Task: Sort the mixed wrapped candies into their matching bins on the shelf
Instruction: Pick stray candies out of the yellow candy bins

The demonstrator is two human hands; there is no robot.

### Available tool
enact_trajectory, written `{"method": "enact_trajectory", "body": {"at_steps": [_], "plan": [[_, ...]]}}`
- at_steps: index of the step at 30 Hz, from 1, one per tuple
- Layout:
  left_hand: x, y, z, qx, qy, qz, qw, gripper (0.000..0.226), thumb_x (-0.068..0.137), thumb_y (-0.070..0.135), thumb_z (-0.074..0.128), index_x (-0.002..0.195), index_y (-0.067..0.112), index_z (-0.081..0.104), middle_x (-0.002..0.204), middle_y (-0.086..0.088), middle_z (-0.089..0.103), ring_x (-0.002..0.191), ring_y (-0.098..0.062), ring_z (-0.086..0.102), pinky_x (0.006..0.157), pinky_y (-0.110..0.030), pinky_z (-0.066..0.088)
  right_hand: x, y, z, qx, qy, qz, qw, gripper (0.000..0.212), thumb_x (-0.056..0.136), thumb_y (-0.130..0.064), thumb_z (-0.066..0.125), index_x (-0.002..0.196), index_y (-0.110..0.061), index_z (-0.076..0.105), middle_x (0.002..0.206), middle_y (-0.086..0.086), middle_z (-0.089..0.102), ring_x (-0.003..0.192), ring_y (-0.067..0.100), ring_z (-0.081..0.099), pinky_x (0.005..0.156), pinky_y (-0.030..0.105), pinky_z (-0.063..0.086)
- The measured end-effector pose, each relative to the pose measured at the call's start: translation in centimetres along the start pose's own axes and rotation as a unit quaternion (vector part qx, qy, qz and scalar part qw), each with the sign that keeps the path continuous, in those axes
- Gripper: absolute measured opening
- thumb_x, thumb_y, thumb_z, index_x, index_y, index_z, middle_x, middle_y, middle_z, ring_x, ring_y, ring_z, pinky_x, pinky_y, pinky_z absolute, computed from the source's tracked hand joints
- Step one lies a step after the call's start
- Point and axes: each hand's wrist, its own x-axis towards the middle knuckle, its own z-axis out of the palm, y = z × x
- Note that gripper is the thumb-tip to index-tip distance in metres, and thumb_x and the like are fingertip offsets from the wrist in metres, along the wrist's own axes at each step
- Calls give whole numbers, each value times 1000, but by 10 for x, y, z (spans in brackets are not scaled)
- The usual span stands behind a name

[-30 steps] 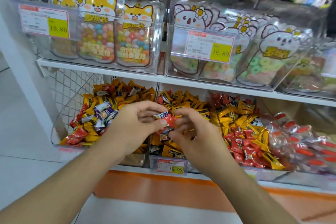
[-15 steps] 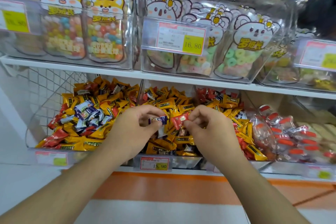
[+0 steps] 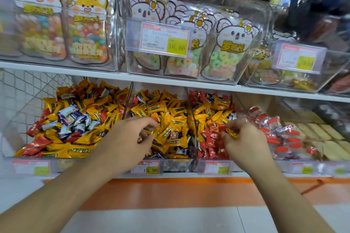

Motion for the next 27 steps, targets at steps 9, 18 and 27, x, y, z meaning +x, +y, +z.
{"method": "enact_trajectory", "body": {"at_steps": [9, 18, 27], "plan": [[-13, -17, -32, -19, 71, -28, 997, 22, 96, 15, 65, 110, 31, 71, 95, 19, 66, 91, 2, 62, 78, -13, 53, -17, -55, 20, 35, 4, -130, 991, 18, 89, -13, 72, 104, -21, 73, 100, -8, 65, 91, 13, 59, 79, 23, 38], [24, -81, -51, 22, 60, -118, 991, 48, 96, 24, 71, 139, 39, 55, 119, 9, 59, 93, -2, 59, 71, -13, 45, -24, -99, 49, 73, 1, -211, 975, 21, 88, -8, 75, 102, -24, 73, 102, -15, 66, 92, 7, 61, 78, 22, 44], [79, -113, -31, 62, -46, -96, 992, 74, 95, 36, 71, 159, 29, 35, 164, -2, 35, 152, -24, 30, 117, -30, 31, -13, -99, 66, 76, -30, -207, 975, 25, 87, -9, 75, 94, -32, 70, 100, -27, 63, 104, -14, 53, 72, 6, 37]]}}
